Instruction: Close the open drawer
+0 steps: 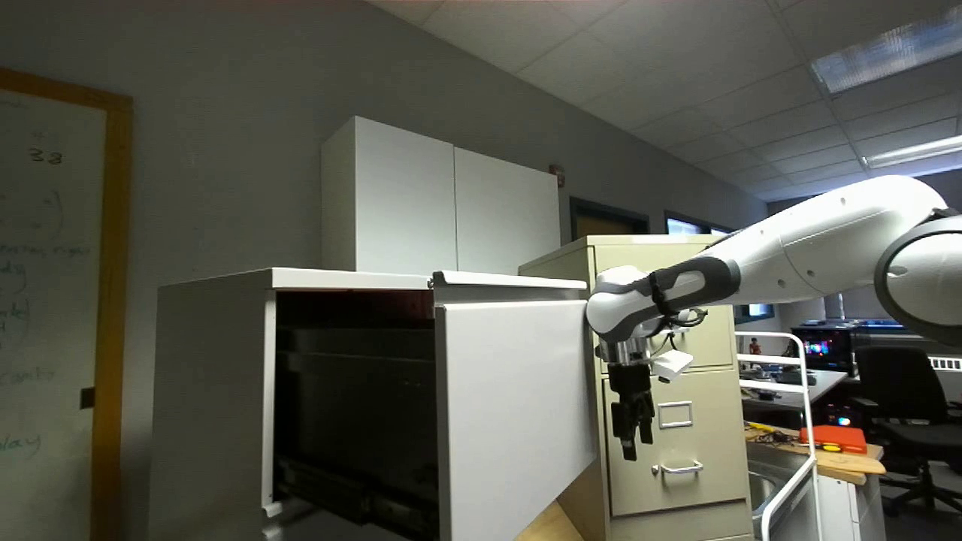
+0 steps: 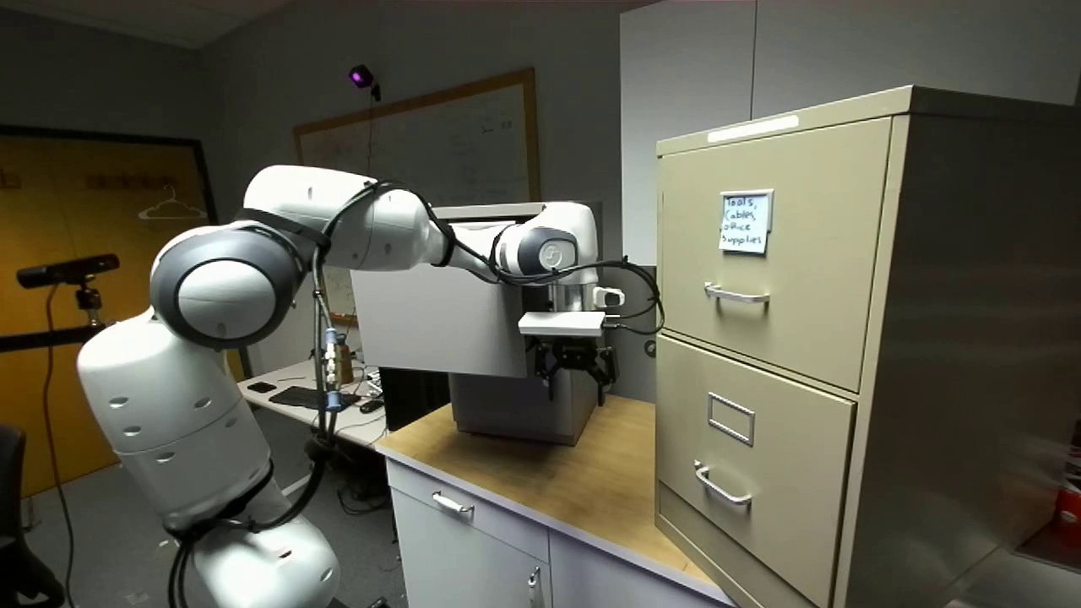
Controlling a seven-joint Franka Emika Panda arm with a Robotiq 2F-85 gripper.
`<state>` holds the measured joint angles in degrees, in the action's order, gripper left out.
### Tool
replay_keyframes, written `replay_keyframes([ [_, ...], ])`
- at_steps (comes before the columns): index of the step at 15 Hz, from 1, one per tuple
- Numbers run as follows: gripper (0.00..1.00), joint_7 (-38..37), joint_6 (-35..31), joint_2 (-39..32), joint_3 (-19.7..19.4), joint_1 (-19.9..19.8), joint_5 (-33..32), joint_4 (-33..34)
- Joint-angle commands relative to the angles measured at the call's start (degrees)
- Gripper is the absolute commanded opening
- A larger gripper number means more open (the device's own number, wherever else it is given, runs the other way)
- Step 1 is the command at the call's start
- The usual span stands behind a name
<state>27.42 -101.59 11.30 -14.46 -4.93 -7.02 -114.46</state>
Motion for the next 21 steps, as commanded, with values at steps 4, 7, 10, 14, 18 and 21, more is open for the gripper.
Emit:
replay_keyframes([
  [4,1.0,0.1,0.2,-0.2,0.9,-1.1,0.2,0.5],
  [7,1.0,0.0,0.3,0.3,0.8,-1.4,-0.2,0.2],
  [10,1.0,0.4,0.0,1.1,0.5,-2.0,-0.2,-0.8],
  [14,1.0,0.3,-1.2,2.6,0.4,-2.9,-0.6,-2.5],
  [18,0.6,0.2,-2.4,5.0,0.2,-3.5,-0.4,-5.7],
  [21,0.36,-0.1,-2.7,7.7,0.1,-3.8,-0.5,-8.9],
])
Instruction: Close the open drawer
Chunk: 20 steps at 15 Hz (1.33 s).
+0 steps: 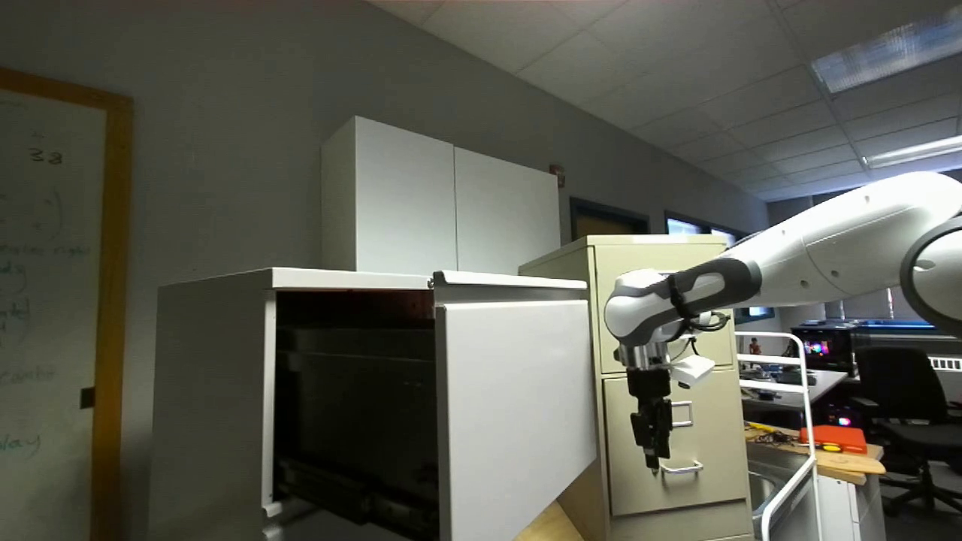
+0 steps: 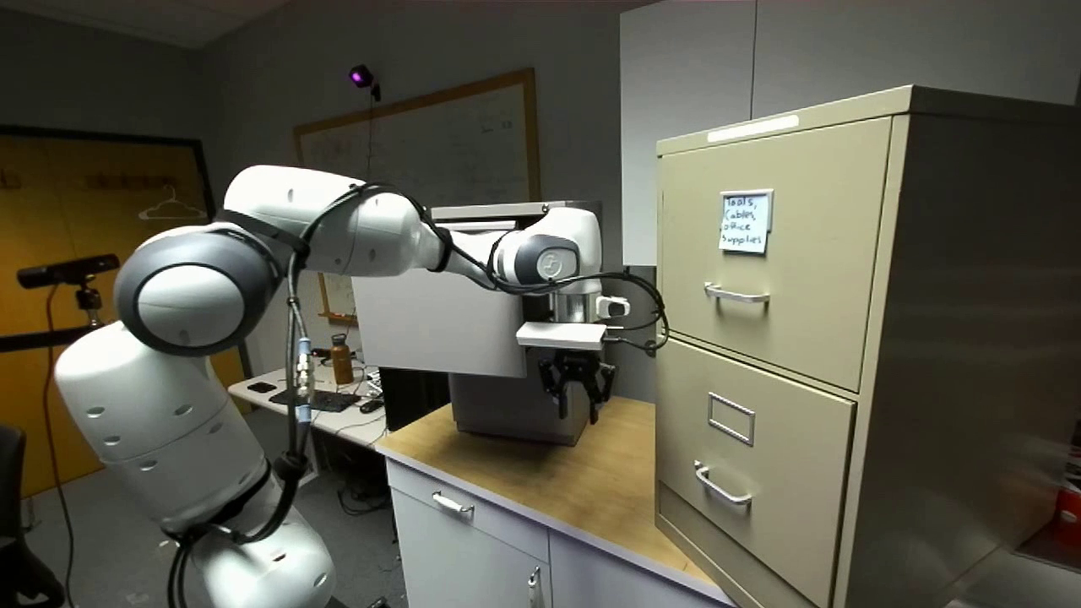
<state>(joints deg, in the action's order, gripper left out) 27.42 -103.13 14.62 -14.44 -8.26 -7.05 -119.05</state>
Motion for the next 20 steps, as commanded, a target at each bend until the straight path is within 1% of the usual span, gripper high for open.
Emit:
replay_keyframes([
  [1,0.29,-0.3,-1.1,5.4,0.1,-0.6,-0.3,-5.4],
  [4,0.05,-1.6,-3.0,10.1,0.1,-0.6,0.5,-8.8],
  [6,0.01,-2.4,-4.3,14.3,0.3,-0.1,2.4,-10.5],
  [8,0.0,-2.8,-6.1,18.6,0.9,0.5,3.6,-12.0],
  [10,0.03,-2.7,-6.7,22.3,1.7,1.6,4.8,-12.6],
  [13,0.04,-2.2,-6.1,26.7,3.1,4.4,6.0,-12.4],
  [18,0.03,-1.5,-7.2,29.6,5.3,10.2,7.7,-11.3],
  [20,0.01,-1.6,-10.1,29.6,6.5,12.0,7.4,-11.2],
])
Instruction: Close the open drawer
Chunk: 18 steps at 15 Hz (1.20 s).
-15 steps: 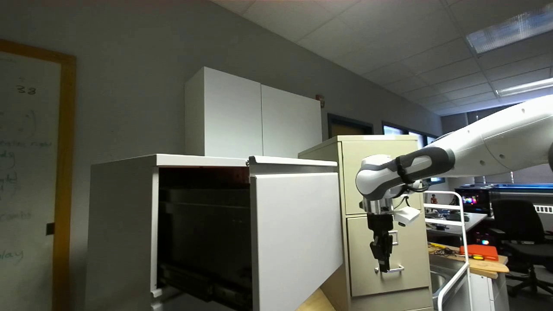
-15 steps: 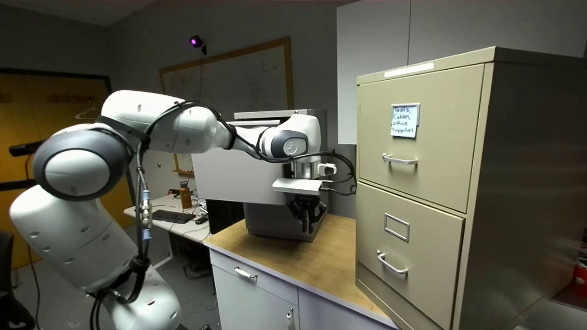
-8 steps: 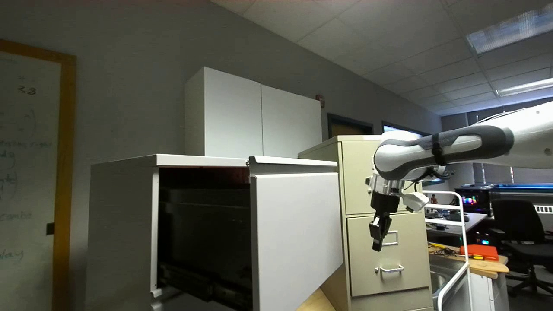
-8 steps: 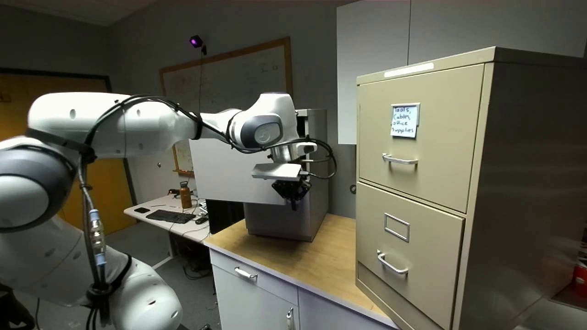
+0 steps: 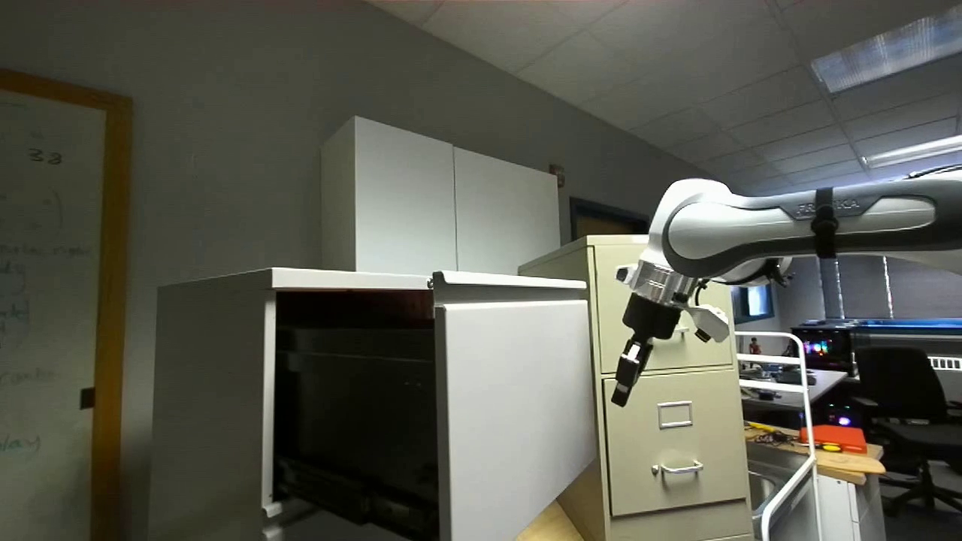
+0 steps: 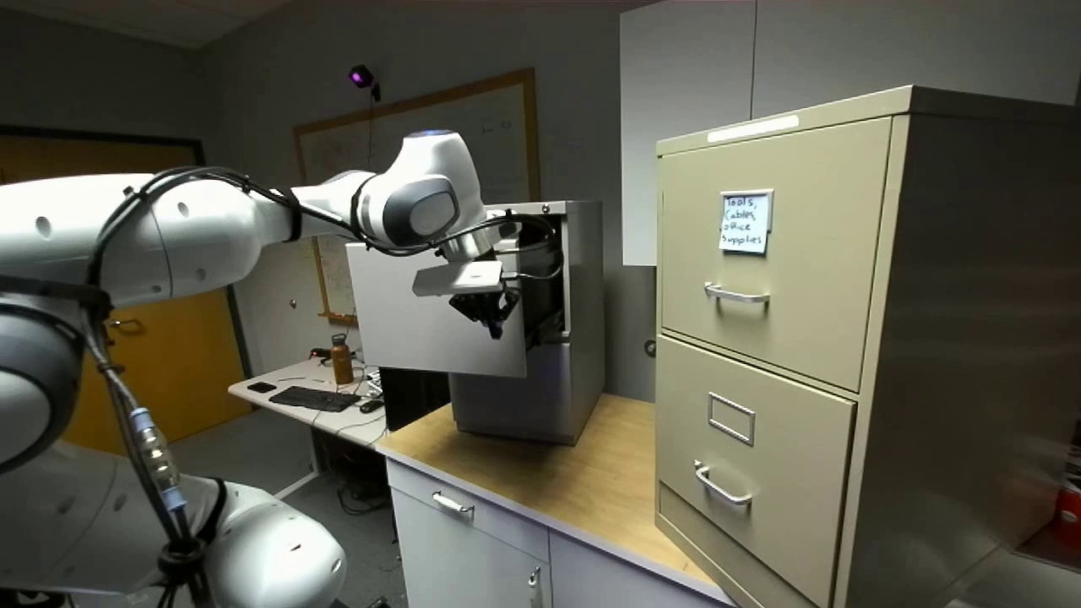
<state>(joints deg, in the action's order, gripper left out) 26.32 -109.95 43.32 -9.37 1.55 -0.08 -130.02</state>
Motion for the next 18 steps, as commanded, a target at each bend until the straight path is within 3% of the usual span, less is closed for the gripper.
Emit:
replay_keyframes([
  [1,0.01,-0.4,-4.3,0.6,1.8,3.0,0.3,0.2],
  [6,0.01,0.9,-8.6,-2.3,2.5,6.3,0.0,2.7],
  [11,0.01,2.0,-10.2,-7.1,2.1,6.7,-0.3,6.4],
  [18,0.01,6.3,-7.7,-20.5,1.0,7.9,1.6,19.0],
])
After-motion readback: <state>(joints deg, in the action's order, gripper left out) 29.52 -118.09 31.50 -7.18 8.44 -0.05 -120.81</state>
